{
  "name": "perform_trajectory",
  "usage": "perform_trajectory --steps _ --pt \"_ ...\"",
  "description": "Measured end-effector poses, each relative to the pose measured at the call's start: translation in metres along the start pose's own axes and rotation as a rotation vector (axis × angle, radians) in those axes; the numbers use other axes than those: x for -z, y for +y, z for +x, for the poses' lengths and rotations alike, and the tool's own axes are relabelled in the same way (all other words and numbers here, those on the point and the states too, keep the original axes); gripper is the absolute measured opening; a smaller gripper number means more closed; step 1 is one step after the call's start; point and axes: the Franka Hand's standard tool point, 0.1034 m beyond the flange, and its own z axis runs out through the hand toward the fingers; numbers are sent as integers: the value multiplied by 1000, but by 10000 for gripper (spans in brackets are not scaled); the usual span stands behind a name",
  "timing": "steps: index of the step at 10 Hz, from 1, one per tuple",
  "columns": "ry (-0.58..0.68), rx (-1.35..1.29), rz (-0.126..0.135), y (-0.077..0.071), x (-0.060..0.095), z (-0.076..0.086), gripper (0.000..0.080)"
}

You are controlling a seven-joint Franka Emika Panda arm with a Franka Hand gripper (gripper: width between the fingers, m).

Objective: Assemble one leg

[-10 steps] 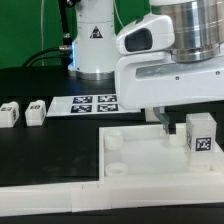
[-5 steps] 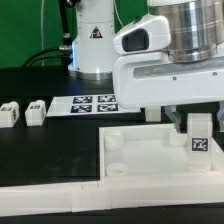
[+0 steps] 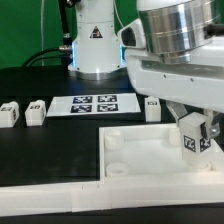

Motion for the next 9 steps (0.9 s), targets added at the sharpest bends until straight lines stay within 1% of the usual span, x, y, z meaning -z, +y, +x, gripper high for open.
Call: perform_trajectory --steps 1,2,3,4,5,6,7,8,9 --pt "-12 -72 8 0 0 0 300" --pt "-17 -155 9 0 -1 -1 300" --pt "-17 -129 8 0 -1 -1 373" --pt "-17 -94 8 1 -1 -1 373" --pt "-17 -92 7 1 -2 -1 553" --pt "-13 48 2 1 -3 -2 553" --pt "3 256 -18 3 -3 -1 629" --pt "30 456 -54 3 -4 -3 643" --pt "27 540 -54 3 -4 -3 643"
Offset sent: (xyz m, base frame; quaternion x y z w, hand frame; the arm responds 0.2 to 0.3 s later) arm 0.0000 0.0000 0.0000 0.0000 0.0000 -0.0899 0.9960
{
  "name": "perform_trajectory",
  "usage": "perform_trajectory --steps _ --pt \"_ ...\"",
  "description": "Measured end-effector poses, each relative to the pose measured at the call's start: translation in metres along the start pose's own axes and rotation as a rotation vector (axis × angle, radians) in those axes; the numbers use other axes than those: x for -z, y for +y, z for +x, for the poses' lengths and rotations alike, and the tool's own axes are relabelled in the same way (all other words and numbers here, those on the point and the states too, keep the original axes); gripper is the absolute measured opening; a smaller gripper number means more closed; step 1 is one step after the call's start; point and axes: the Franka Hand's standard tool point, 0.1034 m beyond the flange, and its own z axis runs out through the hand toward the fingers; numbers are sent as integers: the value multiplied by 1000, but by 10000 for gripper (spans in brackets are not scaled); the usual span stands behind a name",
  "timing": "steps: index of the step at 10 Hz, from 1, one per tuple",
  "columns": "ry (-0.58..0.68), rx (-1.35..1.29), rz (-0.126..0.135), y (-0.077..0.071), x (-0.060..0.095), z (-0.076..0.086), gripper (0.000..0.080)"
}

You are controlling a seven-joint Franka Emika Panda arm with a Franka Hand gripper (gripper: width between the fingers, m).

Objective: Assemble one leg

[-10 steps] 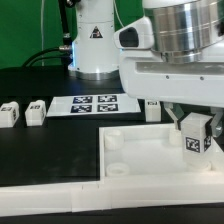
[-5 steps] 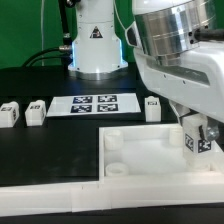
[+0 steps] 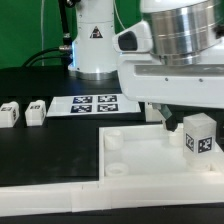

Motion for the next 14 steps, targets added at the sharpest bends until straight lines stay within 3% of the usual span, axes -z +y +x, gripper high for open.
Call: perform_trajectory --steps 2,4,5,7,8,9,10,14 --pt "2 228 -5 2 0 1 648" --pt "17 600 -42 2 3 5 648" --pt "19 628 -41 -1 4 5 648" --pt "19 539 -38 0 3 4 620" --pt "20 451 -36 -1 3 4 438" --pt "20 355 -36 -1 3 3 438" --pt "22 276 -34 -1 3 3 291" --pt "9 -336 -9 -3 2 -1 292"
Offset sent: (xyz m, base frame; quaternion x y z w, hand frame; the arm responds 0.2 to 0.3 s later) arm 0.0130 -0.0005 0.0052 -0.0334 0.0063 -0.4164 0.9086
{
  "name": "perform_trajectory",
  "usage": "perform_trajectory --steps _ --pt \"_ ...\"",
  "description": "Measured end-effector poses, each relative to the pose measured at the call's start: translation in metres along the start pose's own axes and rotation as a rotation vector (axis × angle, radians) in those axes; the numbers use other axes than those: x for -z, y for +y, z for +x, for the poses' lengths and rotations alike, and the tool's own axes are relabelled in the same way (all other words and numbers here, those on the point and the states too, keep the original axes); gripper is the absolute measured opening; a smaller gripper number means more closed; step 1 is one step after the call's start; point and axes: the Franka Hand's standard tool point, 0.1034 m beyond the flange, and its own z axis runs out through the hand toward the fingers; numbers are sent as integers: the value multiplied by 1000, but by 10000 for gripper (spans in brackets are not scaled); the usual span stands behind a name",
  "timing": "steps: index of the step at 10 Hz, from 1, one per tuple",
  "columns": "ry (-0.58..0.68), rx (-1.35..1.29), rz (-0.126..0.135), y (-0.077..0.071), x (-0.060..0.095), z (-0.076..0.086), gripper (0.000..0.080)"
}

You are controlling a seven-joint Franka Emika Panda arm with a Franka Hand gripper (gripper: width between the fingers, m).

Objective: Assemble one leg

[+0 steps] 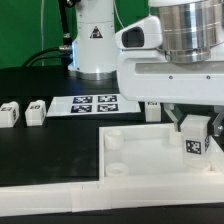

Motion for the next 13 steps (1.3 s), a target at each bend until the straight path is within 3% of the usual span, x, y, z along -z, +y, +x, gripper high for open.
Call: perform_trajectory --steps 1,3,5,6,7,8,9,10,13 --pt "-29 -200 23 -1 -1 -2 292" --pt "-57 -464 44 -2 -1 -2 294" --pt "-58 -524 47 -3 -2 -3 294" --pt "-58 -508 47 -3 -2 -3 350" --pt "-57 -480 48 -3 -2 -3 350" --pt "-55 -393 35 -1 -3 -4 539" --pt "-54 -246 11 1 -4 -6 615" --pt "-50 -124 4 1 -4 -6 642" --pt "-47 177 12 2 -4 -4 648"
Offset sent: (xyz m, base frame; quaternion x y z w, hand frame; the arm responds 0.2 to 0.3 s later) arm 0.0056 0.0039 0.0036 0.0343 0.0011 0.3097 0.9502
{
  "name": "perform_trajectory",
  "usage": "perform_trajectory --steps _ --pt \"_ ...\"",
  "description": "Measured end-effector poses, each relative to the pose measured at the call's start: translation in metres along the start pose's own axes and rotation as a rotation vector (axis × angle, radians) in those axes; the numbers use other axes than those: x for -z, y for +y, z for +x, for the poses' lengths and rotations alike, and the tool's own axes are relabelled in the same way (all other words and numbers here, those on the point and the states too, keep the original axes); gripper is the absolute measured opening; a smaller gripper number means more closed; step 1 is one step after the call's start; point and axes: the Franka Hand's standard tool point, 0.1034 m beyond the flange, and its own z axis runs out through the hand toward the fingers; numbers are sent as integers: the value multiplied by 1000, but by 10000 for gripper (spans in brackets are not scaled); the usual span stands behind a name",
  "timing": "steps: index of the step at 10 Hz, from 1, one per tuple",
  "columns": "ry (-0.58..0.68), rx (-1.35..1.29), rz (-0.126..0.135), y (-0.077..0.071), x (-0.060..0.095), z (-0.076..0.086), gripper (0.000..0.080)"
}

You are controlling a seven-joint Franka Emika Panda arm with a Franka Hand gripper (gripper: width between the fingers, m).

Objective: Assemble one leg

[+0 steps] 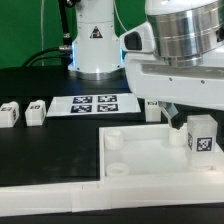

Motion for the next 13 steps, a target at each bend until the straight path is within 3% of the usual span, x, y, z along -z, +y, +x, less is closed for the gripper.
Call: perform_trajectory --steps 1,3,4,5,6,7,8,10,13 --pt "1 106 -1 0 0 0 649" --pt "39 467 -70 -3 4 3 649" --pt "36 537 -69 -3 4 3 649" --pt "36 498 -68 -3 3 3 522" --pt "37 476 -68 -3 3 3 522" --pt "37 476 -68 -3 3 3 383" --pt "39 426 -69 -1 3 4 295" --pt "43 232 -62 -1 3 4 295" --pt "25 -401 4 -2 3 7 295"
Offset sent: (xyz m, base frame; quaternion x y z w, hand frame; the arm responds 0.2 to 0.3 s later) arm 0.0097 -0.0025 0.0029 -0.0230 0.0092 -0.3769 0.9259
